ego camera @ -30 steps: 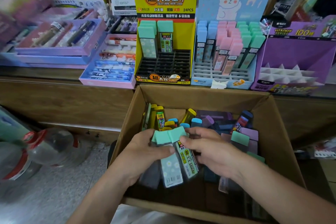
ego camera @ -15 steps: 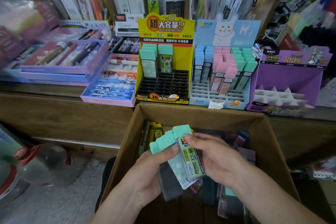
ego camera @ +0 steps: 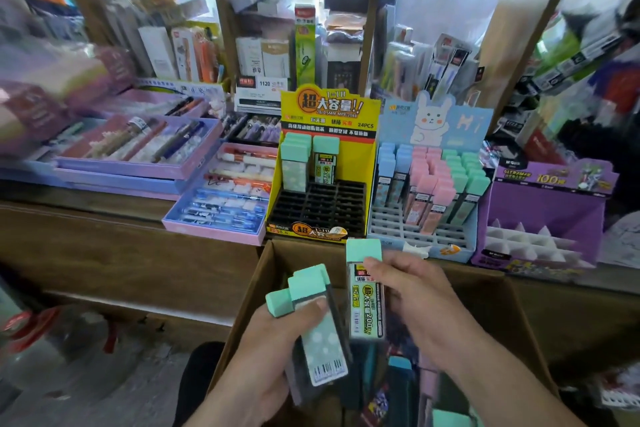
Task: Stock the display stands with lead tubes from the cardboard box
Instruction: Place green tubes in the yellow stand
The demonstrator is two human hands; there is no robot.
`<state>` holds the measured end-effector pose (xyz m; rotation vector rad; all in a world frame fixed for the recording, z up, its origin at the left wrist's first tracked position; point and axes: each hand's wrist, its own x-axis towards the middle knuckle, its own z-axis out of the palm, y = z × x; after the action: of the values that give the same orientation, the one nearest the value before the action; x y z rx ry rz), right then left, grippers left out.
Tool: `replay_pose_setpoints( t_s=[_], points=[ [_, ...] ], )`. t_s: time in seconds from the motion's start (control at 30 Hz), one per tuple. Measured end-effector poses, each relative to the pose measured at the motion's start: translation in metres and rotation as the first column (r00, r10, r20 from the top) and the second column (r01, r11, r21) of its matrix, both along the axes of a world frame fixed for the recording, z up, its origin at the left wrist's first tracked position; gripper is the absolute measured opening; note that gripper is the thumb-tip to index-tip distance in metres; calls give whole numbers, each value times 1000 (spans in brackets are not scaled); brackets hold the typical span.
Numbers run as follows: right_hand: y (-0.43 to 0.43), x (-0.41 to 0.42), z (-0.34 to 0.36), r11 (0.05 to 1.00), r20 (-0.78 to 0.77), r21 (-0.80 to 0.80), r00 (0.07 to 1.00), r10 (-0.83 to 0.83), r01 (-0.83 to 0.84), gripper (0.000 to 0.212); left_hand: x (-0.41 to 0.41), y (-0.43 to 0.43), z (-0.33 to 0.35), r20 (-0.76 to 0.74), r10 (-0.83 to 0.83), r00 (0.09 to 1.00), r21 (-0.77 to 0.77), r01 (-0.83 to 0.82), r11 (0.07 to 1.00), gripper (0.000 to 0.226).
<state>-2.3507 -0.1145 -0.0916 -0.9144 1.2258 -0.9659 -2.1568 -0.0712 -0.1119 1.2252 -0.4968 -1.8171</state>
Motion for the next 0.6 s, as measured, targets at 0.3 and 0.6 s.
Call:
replay_pose_setpoints(
  t_s=[0.3, 0.6],
  points=[
    [-41, 0, 44, 881, -398, -441, 917, -18, -174, 17, 20, -13, 6, 89, 124, 988, -149, -109, 983, 25],
    [-95, 18, 81, 772, -554, -600, 805, -214, -208, 15, 37, -34, 10, 108, 108, 988, -197, -86, 977, 26]
  ],
)
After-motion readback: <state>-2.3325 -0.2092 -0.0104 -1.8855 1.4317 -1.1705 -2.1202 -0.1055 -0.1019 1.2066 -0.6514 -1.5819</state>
